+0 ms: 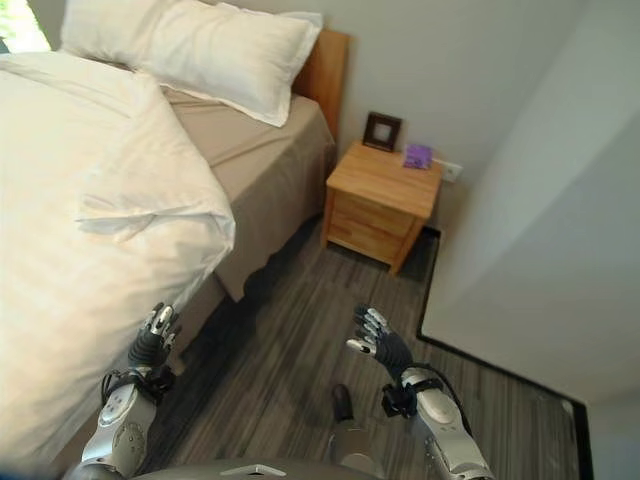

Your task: Making the bed.

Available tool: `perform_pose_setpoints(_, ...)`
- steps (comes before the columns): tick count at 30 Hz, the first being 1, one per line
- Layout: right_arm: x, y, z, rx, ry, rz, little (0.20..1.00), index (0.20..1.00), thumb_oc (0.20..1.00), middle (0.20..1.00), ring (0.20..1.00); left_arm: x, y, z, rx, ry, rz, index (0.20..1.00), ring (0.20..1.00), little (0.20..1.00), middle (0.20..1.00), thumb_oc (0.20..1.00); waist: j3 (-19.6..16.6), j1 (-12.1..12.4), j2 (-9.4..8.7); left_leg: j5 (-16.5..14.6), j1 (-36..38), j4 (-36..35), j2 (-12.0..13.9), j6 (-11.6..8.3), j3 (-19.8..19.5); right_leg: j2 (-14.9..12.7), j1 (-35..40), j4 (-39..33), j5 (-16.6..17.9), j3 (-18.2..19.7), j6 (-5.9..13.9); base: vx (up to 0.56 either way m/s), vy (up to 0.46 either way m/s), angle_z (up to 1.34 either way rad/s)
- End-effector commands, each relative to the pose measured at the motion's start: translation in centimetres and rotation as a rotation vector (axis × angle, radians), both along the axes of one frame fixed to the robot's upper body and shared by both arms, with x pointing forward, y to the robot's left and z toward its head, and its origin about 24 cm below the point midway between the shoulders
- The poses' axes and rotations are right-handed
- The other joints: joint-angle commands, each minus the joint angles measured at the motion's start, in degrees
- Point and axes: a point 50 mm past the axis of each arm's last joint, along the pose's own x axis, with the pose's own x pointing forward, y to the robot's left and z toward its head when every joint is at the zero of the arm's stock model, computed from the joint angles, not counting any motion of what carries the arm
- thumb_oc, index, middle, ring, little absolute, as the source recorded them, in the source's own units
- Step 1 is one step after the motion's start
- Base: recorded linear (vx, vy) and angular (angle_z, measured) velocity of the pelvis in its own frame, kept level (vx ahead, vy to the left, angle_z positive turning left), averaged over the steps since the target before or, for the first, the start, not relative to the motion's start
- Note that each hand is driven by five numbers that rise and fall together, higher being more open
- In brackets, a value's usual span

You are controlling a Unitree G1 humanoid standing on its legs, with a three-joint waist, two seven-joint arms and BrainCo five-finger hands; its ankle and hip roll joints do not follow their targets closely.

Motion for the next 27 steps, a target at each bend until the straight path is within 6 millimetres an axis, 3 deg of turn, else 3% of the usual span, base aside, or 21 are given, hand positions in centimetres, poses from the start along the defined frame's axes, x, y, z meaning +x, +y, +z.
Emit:
perform_pose_setpoints(1, 1.8, -0.8, 3.3, -0.001, -0.172, 0.005, 1.0, 1.0, 1.0, 1.0, 1.0, 1.9, 0.8, 3.2, 0.077, -0.172, -0.045, 1.0, 1.0, 1.0, 1.0, 1.0, 0.2, -0.7, -3.28, 6.0, 1.7, 3.0, 2.8, -5.05, 5.2, -5.4, 0.2, 2.1, 0.9, 0.4, 2.18, 0.22, -0.29, 0.98)
perform_pose_setpoints(2, 2.0, -0.8, 3.5, 0.005, -0.179, 0.005, 1.0, 1.0, 1.0, 1.0, 1.0, 1.7, 0.7, 3.0, 0.059, -0.164, -0.036, 1.0, 1.0, 1.0, 1.0, 1.0, -0.2, -0.8, -3.23, 6.9, 1.3, 4.6, 4.2, -5.59, 4.6, -5.0, 0.8, 2.4, -0.6, -0.6, 1.55, 0.4, -0.597, 0.73)
perform_pose_setpoints(3, 2.6, -0.9, 3.7, -0.017, -0.192, 0.024, 1.0, 1.0, 1.0, 1.0, 1.0, 2.1, 0.5, 3.3, 0.017, -0.19, 0.016, 1.0, 1.0, 1.0, 1.0, 1.0, 0.1, -0.2, -2.76, 14.4, -3.0, 14.8, 6.3, -7.31, 4.6, -3.2, 3.4, 1.9, -1.7, -2.6, -0.15, 0.36, -0.632, 0.78)
perform_pose_setpoints(5, 3.3, -0.9, 4.3, -0.04, -0.216, 0.042, 1.0, 1.0, 1.0, 1.0, 1.0, 2.6, 0.1, 3.7, -0.067, -0.228, 0.044, 1.0, 1.0, 1.0, 1.0, 1.0, 1.6, 1.2, -4.81, 18.3, -11.8, 27.9, 4.2, -4.06, 5.5, -3.1, 7.1, 0.4, -2.3, -4.1, -2.47, 0.22, -0.555, 0.57)
perform_pose_setpoints(6, 3.5, -1.0, 4.5, -0.048, -0.227, 0.039, 1.0, 1.0, 1.0, 1.0, 1.0, 2.9, -0.2, 3.7, -0.071, -0.229, 0.029, 1.0, 1.0, 1.0, 1.0, 1.0, 2.6, 1.4, -5.47, 17.9, -15.7, 33.2, 3.9, -2.99, 8.0, -2.9, 8.8, -0.3, -2.7, -4.9, -3.47, 0.12, -0.506, 0.2)
perform_pose_setpoints(7, 3.8, -1.1, 4.8, -0.067, -0.241, 0.047, 1.0, 1.0, 1.0, 1.0, 1.0, 3.0, -0.2, 3.7, -0.057, -0.226, 0.019, 1.0, 1.0, 1.0, 1.0, 1.0, 3.2, 1.5, -6.09, 19.1, -17.5, 35.3, 5.7, -2.49, 12.4, -1.9, 10.1, -0.2, -3.1, -5.9, -4.85, 0.16, -0.516, 0.24)
perform_pose_setpoints(8, 3.7, -1.4, 4.6, -0.071, -0.226, 0.029, 1.0, 1.0, 1.0, 1.0, 1.0, 2.8, -0.4, 3.5, -0.054, -0.214, 0.009, 1.0, 1.0, 1.0, 1.0, 1.0, 3.3, 1.8, -5.82, 18.9, -17.7, 35.0, 7.2, -3.13, 18.0, -0.8, 11.9, -0.8, -4.8, -7.2, -6.3, 0.23, -0.475, 0.24)
perform_pose_setpoints(10, 3.5, -1.8, 4.2, -0.087, -0.202, 0.002, 1.0, 1.0, 1.0, 1.0, 1.0, 2.8, -0.9, 3.3, -0.083, -0.206, 0.01, 1.0, 1.0, 1.0, 1.0, 1.0, 2.9, 1.9, -5.57, 17.4, -20.1, 31.4, 5.0, -4.37, 22.6, -1.2, 13.3, -0.9, -5.8, -9.7, -6.43, 0.22, -0.243, 0.34)
perform_pose_setpoints(12, 3.2, -2.0, 3.8, -0.079, -0.189, -0.012, 1.0, 1.0, 1.0, 1.0, 1.0, 2.7, -1.2, 3.1, -0.071, -0.198, -0.008, 1.0, 1.0, 1.0, 1.0, 1.0, 2.3, 1.8, -4.78, 15.7, -21.9, 24.7, 1.7, -4.1, 28.2, -0.3, 13.6, -0.7, -6.4, -11.5, -6.46, 0.16, -0.121, 0.65)
perform_pose_setpoints(13, 3.2, -2.0, 3.8, -0.079, -0.188, -0.013, 1.0, 1.0, 1.0, 1.0, 1.0, 2.7, -1.2, 3.1, -0.071, -0.197, -0.008, 1.0, 1.0, 1.0, 1.0, 1.0, 2.4, 1.9, -4.85, 15.6, -21.6, 24.6, 1.6, -4.02, 28.2, -0.5, 13.7, -0.7, -6.5, -11.5, -6.38, 0.13, -0.078, 0.53)
perform_pose_setpoints(14, 2.8, -1.7, 3.5, -0.079, -0.18, 0.0, 1.0, 1.0, 1.0, 1.0, 1.0, 2.5, -1.5, 2.9, -0.068, -0.189, -0.036, 1.0, 1.0, 1.0, 1.0, 1.0, 2.0, 1.5, -3.87, 14.9, -18.9, 17.4, 1.4, -3.39, 34.2, 0.2, 14.1, -0.3, -6.9, -13.5, -5.97, 0.08, -0.017, 0.31)
perform_pose_setpoints(15, 2.5, -1.6, 3.3, -0.08, -0.172, 0.001, 1.0, 1.0, 1.0, 1.0, 1.0, 2.4, -1.7, 2.8, -0.062, -0.181, -0.059, 1.0, 1.0, 1.0, 1.0, 1.0, 1.7, 1.0, -3.22, 14.9, -17.1, 13.9, 1.6, -3.5, 35.7, 0.6, 13.8, -0.2, -7.4, -15.0, -5.84, 0.08, 0.012, 0.1)
perform_pose_setpoints(17, 2.0, -1.1, 3.0, -0.065, -0.164, 0.001, 1.0, 1.0, 1.0, 1.0, 1.0, 2.1, -1.8, 2.6, -0.054, -0.171, -0.068, 1.0, 1.0, 1.0, 1.0, 1.0, 0.8, 0.3, -2.66, 13.8, -13.0, 5.0, -0.4, -2.86, 30.9, 0.3, 13.2, 0.7, -8.0, -16.4, -5.22, 0.03, 0.073, 0.26)
perform_pose_setpoints(18, 2.0, -1.1, 3.0, -0.065, -0.164, 0.001, 1.0, 1.0, 1.0, 1.0, 1.0, 2.1, -1.8, 2.6, -0.054, -0.171, -0.068, 1.0, 1.0, 1.0, 1.0, 1.0, 0.8, 0.3, -2.66, 13.8, -13.0, 5.0, -0.4, -2.86, 30.9, 0.3, 13.2, 0.7, -8.0, -16.4, -5.22, 0.05, 0.062, 0.54)
perform_pose_setpoints(19, 1.5, -0.9, 2.2, -0.056, -0.131, -0.014, 1.0, 1.0, 1.0, 1.0, 1.0, 2.1, -2.0, 2.2, -0.03, -0.141, -0.083, 1.0, 1.0, 1.0, 1.0, 1.0, -0.1, -1.3, -2.29, 12.6, -9.9, 0.9, -1.1, -1.92, 30.1, 0.2, 11.1, 4.8, -7.4, -16.7, -4.05, 0.01, 0.059, 0.34)
perform_pose_setpoints(22, 1.0, 0.0, 2.0, -0.001, -0.123, -0.003, 1.0, 1.0, 1.0, 1.0, 1.0, 2.6, -1.6, 2.7, 0.01, -0.157, -0.093, 1.0, 1.0, 1.0, 1.0, 1.0, 1.2, -3.5, -1.5, 13.4, -8.0, -2.0, -1.6, -1.15, 28.1, 0.0, 4.6, 15.4, -2.6, -12.6, -1.91, -0.04, 0.067, 0.45)
perform_pose_setpoints(23, 1.0, 0.1, 2.0, -0.001, -0.123, -0.003, 1.0, 1.0, 1.0, 1.0, 1.0, 2.6, -1.6, 2.7, 0.01, -0.157, -0.092, 1.0, 1.0, 1.0, 1.0, 1.0, 1.2, -3.5, -1.55, 13.4, -8.0, -2.0, -1.7, -1.13, 28.1, -0.1, 4.4, 15.7, -2.7, -12.5, -1.88, -0.07, 0.013, 0.42)
perform_pose_setpoints(24, 0.9, 0.2, 2.0, -0.015, -0.126, 0.017, 1.0, 1.0, 1.0, 1.0, 1.0, 2.7, -1.4, 2.9, 0.038, -0.161, -0.11, 1.0, 1.0, 1.0, 1.0, 1.0, 1.9, -4.3, -1.26, 13.8, -7.9, -2.3, -1.5, -1.08, 26.6, 0.8, 2.5, 18.2, -1.4, -9.0, -1.44, -0.07, -0.021, 0.42)
perform_pose_setpoints(25, 0.5, 0.0, 1.8, -0.053, -0.118, 0.042, 1.0, 1.0, 1.0, 1.0, 1.0, 2.9, -1.4, 3.2, 0.061, -0.175, -0.14, 1.0, 1.0, 1.0, 1.0, 1.0, 2.2, -5.7, -0.81, 13.8, -7.6, -2.7, -1.5, -1.28, 23.8, 3.2, 1.4, 18.2, -3.0, -1.4, -1.6, -0.05, -0.051, 0.83)
perform_pose_setpoints(27, 0.3, 0.1, 1.7, -0.052, -0.11, 0.042, 1.0, 1.0, 1.0, 1.0, 1.0, 2.9, -1.2, 3.3, 0.066, -0.182, -0.136, 1.0, 1.0, 1.0, 1.0, 1.0, 2.2, -5.7, -0.66, 13.6, -7.4, -2.6, -1.3, -1.55, 23.1, 2.4, 2.1, 16.3, -3.5, 0.1, -1.95, 0.02, -0.057, 1.04)
